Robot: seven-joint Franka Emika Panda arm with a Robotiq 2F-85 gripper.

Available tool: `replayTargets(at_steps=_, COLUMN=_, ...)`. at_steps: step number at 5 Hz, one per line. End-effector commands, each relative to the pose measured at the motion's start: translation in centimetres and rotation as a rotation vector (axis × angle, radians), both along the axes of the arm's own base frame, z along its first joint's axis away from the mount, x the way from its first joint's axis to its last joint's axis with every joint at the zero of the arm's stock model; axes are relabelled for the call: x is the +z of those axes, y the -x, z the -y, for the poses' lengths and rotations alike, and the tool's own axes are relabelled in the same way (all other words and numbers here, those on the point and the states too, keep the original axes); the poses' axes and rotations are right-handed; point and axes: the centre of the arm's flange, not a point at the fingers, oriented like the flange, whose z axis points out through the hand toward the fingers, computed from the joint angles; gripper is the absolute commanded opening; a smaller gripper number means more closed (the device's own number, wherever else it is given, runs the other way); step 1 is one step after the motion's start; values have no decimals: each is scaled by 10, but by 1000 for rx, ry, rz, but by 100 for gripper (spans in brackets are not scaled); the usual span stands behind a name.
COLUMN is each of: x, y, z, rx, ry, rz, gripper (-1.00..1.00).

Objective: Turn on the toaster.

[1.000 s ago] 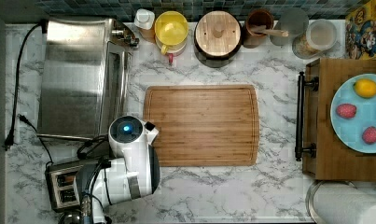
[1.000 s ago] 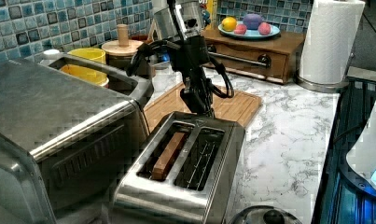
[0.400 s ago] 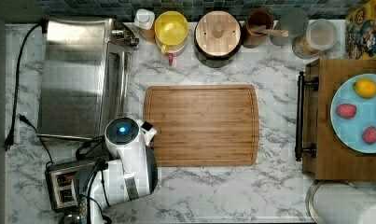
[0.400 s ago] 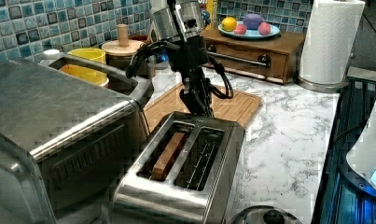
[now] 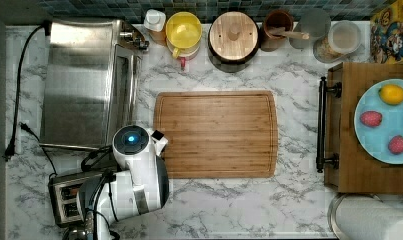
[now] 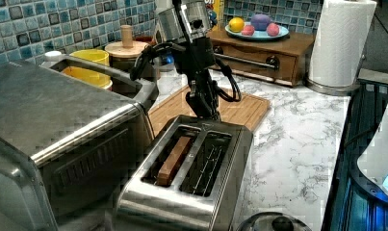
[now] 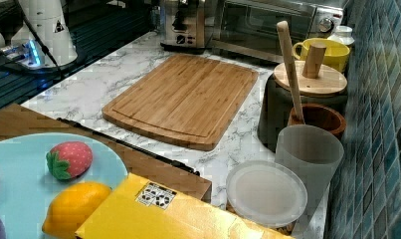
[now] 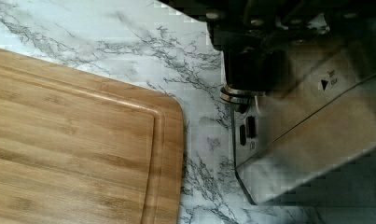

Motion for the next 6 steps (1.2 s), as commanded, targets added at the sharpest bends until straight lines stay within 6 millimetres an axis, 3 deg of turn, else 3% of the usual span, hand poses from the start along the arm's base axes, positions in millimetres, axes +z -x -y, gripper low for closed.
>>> replayTargets(at_steps=1, x=-65, y=29, z=19, rx=-36, ry=93, rz=-88, gripper=-100)
replayTargets(at_steps=6, x=-65, y=29, z=19, rx=-36, ry=93, rz=-88, gripper=-100)
